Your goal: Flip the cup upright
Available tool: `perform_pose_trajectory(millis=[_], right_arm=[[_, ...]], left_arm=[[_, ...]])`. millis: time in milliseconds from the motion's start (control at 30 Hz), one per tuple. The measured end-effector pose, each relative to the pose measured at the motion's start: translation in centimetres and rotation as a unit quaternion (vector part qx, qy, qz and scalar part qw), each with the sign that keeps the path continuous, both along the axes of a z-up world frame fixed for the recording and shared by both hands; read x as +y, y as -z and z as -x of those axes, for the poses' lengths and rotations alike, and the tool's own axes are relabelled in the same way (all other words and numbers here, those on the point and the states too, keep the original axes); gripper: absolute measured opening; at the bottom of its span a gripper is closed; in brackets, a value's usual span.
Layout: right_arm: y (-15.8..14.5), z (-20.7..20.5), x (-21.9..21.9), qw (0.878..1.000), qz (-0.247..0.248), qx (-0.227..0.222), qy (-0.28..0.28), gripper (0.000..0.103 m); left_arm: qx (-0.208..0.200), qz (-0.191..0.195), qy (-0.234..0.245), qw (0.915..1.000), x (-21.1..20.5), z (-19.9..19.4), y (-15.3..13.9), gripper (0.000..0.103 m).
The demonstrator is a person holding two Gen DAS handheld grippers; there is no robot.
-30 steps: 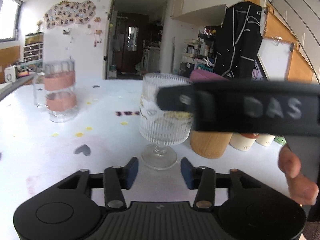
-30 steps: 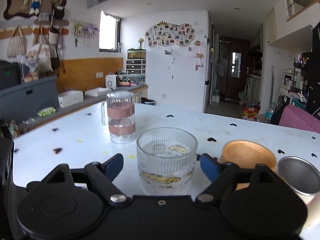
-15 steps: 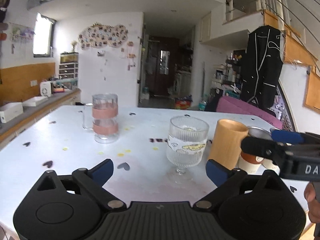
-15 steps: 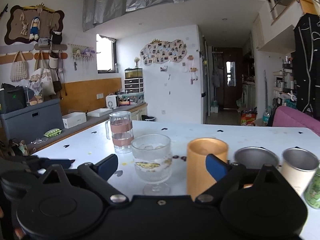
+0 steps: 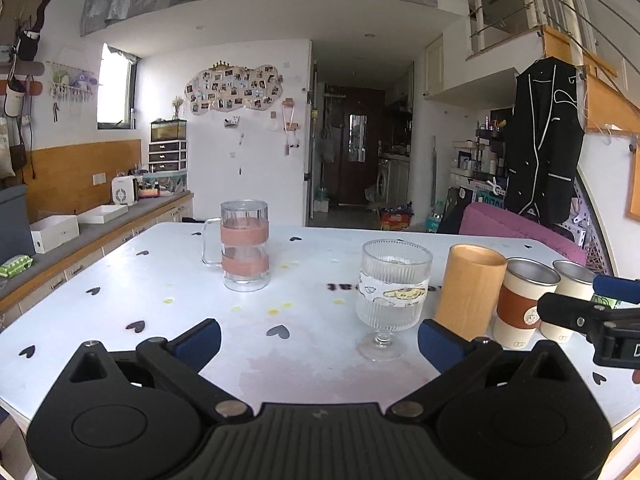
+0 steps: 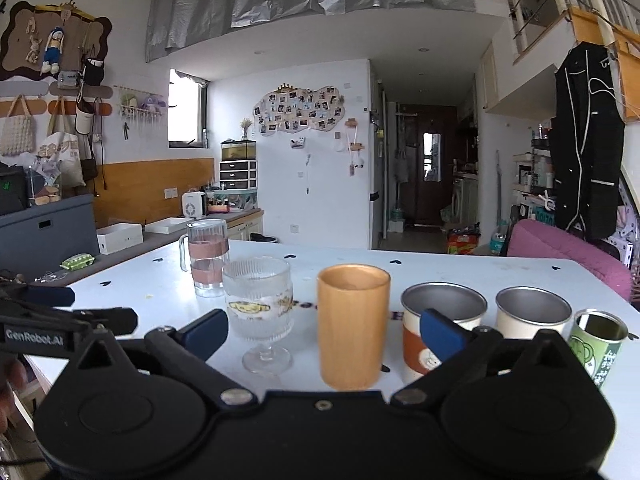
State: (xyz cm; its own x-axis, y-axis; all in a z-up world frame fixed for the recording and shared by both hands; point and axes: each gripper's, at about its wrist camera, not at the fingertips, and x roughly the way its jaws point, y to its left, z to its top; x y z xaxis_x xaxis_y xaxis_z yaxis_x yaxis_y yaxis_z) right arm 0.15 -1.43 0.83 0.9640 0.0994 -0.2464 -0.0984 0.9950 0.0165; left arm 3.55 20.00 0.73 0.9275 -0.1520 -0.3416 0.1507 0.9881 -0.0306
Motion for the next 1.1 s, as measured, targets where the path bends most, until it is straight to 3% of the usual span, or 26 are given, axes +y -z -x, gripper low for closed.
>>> perform_pose_trajectory(millis=[300,1100], right_arm=[[0.5,0.7,-0.7,1.0,0.002,0.004,0.016,0.103],[0.6,1.0,-0.3,1.0,0.011,0.003,0.017,0.103]], left_arm=[[-0.012,-0.016,0.0,0.9998,-0.2,1.0,-0.2,0.103],[-0.016,-0.015,-0.004,0.9998,0.1,1.3,-0.4,0.103]])
